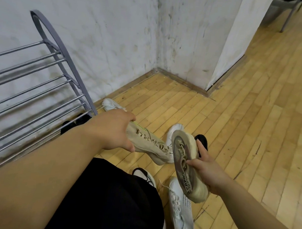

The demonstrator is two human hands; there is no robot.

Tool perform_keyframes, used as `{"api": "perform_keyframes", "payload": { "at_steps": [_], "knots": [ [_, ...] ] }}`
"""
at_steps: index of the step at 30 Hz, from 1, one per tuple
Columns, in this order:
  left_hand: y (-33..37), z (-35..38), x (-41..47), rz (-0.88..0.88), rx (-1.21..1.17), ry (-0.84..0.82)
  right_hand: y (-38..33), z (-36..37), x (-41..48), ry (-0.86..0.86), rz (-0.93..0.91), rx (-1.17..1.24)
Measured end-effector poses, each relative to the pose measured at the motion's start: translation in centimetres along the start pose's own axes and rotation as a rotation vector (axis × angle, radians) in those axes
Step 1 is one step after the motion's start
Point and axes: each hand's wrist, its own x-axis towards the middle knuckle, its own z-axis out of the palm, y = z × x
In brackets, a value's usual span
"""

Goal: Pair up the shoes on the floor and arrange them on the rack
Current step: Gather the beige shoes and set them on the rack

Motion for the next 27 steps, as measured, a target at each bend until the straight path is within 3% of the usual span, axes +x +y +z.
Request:
{"api": "perform_keyframes", "payload": {
  "at_steps": [12,17,21,27],
  "knots": [
    [-1.4,-0.8,-0.5,-0.052,-0.082,0.073,-3.6,4.0,0.8,0.063,-0.036,-0.091],
    [-4.9,-2.9,-3.8,-0.153,-0.174,0.203,-9.1,6.6,2.1,0.035,-0.197,-0.279],
    [-10.6,-4.9,-10.4,-0.336,-0.284,0.367,-15.0,11.1,3.5,-0.065,-0.408,-0.417],
    [-18.4,-5.3,-22.8,-0.647,-0.331,0.609,-22.9,24.0,4.1,-0.366,-0.702,-0.639]
  ]
}}
